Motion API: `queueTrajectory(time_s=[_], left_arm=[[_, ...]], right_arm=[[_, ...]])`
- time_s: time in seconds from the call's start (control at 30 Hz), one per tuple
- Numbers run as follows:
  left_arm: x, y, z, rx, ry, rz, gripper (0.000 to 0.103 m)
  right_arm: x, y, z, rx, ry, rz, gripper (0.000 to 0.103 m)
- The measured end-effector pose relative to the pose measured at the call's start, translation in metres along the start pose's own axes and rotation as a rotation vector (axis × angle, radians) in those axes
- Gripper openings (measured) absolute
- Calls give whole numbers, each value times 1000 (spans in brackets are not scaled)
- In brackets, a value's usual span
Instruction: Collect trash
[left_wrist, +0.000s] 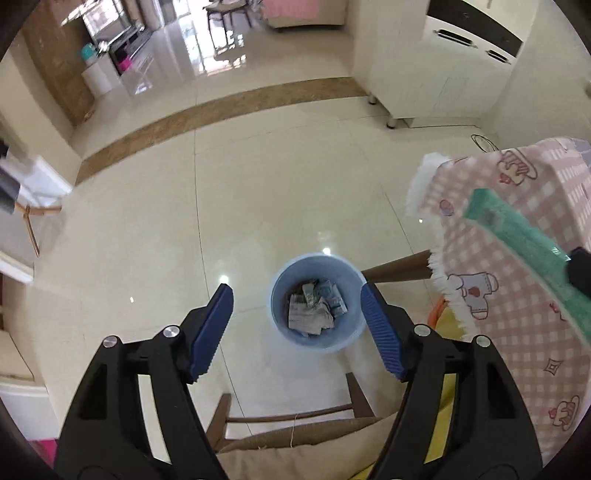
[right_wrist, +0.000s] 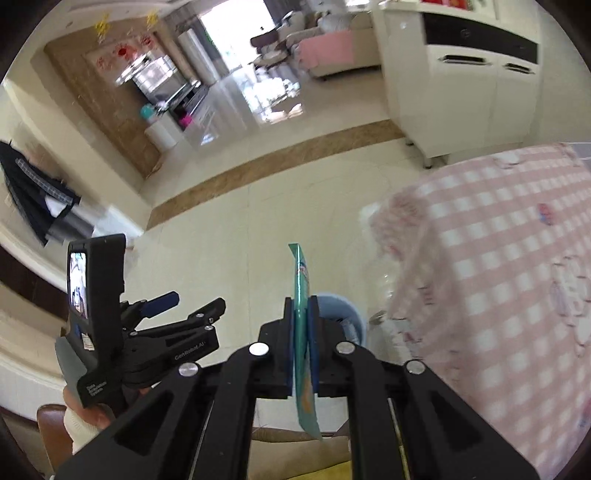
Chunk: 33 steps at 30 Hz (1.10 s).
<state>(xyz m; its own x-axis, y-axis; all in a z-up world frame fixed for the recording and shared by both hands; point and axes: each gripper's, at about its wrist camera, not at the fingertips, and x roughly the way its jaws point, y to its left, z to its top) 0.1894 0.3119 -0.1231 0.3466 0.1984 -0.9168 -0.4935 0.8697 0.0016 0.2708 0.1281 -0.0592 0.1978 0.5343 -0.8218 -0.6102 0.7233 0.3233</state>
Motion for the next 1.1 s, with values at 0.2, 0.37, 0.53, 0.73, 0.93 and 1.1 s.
queueTrajectory(time_s=[0.2,0.37,0.53,0.73,0.93,1.1], left_arm=[[-1,23,-23,-25,1,57,71],[-14,27,-38,-14,-31,102,71],[-40,12,-43,3,-96,79,73],[-80,-19,-58,32,-184,-2,73],[-136,-55,-87,66,-315,-74,76],[-176,-80,-113,135,-420,-174,80]], right_arm=[[32,23,0,-27,39,-47,73],[38,38,-13,-63,71,-54,73],[13,29,-29,-56,-10,-106,73],[-47,10,-66,19,-184,-172,73],[-123,-1,-118,10,-393,-293,76],[-170,-11,-154,10,-502,-345,78]])
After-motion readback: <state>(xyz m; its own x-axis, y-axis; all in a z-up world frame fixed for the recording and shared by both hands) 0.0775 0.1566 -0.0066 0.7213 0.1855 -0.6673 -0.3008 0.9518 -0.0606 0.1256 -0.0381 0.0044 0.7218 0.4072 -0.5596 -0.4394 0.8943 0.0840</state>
